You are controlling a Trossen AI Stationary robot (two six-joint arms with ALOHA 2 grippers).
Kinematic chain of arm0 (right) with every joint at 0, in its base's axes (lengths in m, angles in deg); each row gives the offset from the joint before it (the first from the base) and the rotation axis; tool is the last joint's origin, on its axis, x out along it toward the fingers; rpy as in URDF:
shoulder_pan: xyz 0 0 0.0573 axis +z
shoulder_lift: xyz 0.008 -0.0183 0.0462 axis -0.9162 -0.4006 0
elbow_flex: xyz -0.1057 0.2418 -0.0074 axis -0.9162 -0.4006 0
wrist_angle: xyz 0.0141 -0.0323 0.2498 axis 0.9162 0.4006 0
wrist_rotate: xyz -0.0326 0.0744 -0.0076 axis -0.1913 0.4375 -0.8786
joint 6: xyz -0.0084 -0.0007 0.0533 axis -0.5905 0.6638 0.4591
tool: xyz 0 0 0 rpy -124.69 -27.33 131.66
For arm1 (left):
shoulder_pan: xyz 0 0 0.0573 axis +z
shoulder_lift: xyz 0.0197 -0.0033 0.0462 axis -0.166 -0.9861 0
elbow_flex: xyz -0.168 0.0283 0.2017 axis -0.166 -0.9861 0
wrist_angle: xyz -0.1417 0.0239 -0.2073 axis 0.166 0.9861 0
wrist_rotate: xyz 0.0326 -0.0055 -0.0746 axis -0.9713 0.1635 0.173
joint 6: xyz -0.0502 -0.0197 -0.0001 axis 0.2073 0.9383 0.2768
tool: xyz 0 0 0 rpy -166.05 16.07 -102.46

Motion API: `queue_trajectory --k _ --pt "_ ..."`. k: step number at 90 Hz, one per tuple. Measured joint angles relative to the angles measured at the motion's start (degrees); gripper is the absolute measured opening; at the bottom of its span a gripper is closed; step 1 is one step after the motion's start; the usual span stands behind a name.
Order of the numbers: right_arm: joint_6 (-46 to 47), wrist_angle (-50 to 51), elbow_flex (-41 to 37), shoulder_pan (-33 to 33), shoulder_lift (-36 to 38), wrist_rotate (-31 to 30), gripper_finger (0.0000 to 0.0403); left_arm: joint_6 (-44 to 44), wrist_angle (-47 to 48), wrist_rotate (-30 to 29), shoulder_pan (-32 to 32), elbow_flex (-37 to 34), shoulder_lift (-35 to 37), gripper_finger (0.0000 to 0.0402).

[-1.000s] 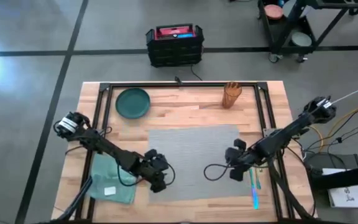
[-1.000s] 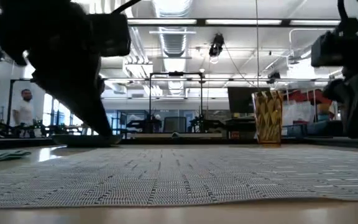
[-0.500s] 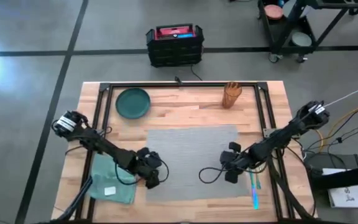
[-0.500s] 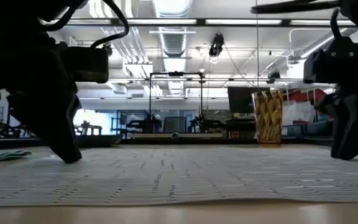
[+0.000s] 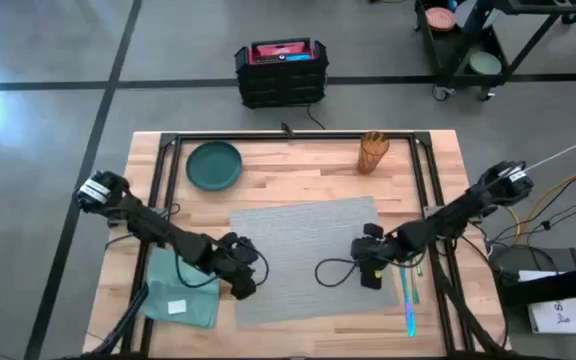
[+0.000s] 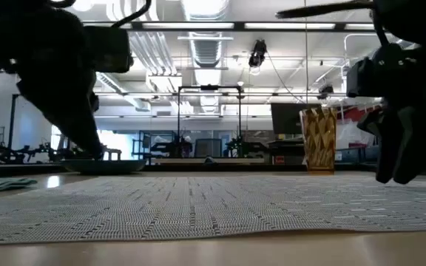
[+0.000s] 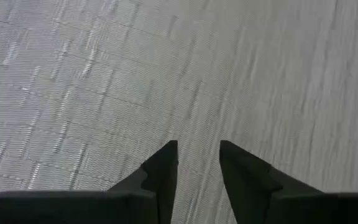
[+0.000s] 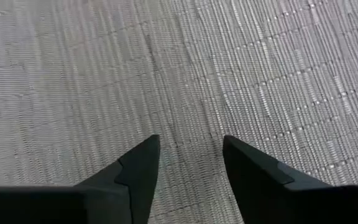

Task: Set table place
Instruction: Move the gray tablemat to the center of the table

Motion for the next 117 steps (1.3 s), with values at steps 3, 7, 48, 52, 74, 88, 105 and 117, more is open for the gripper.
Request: queue_trajectory --k 3,7,48,52,74,88,105,117 --pt "-0.83 0.44 0.02 -0.67 0.6 0.6 0.0177 -0.01 0.1 -0.03 0.84 0.0 0.23 0.0136" --pt "-1.68 1.4 0.35 -1.43 1.36 0.82 0.0182 -0.46 0.24 0.14 2.07 0.0 0.66 0.0152" --pt "-8.09 4.35 0.85 -9.24 8.6 1.03 0.0192 -12.09 12.99 3.02 16.44 0.09 8.95 0.02" --pt "-8.67 4.42 0.87 -10.06 8.75 1.07 0.019 -13.55 12.9 3.03 17.67 0.09 9.51 0.0197" --pt "-9.18 4.91 0.61 -13.16 7.57 2.08 0.0189 -18.02 5.02 6.08 18.64 -1.8 5.99 0.0178" --pt "-7.18 5.37 -0.73 -13.14 3.36 2.08 0.0187 -17.66 -6.78 7.97 17.17 -6.53 1.94 0.016" --pt "-1.57 4.48 -0.01 -13.12 -1.16 2.29 0.0176 -18.74 -6.3 8.44 17.5 -8.1 -0.14 0.0137" --pt "1.05 4.25 1.49 -12.88 -2.25 2.97 0.017 -21.21 -2.87 4.86 17.73 -8.47 0.35 0.0121"
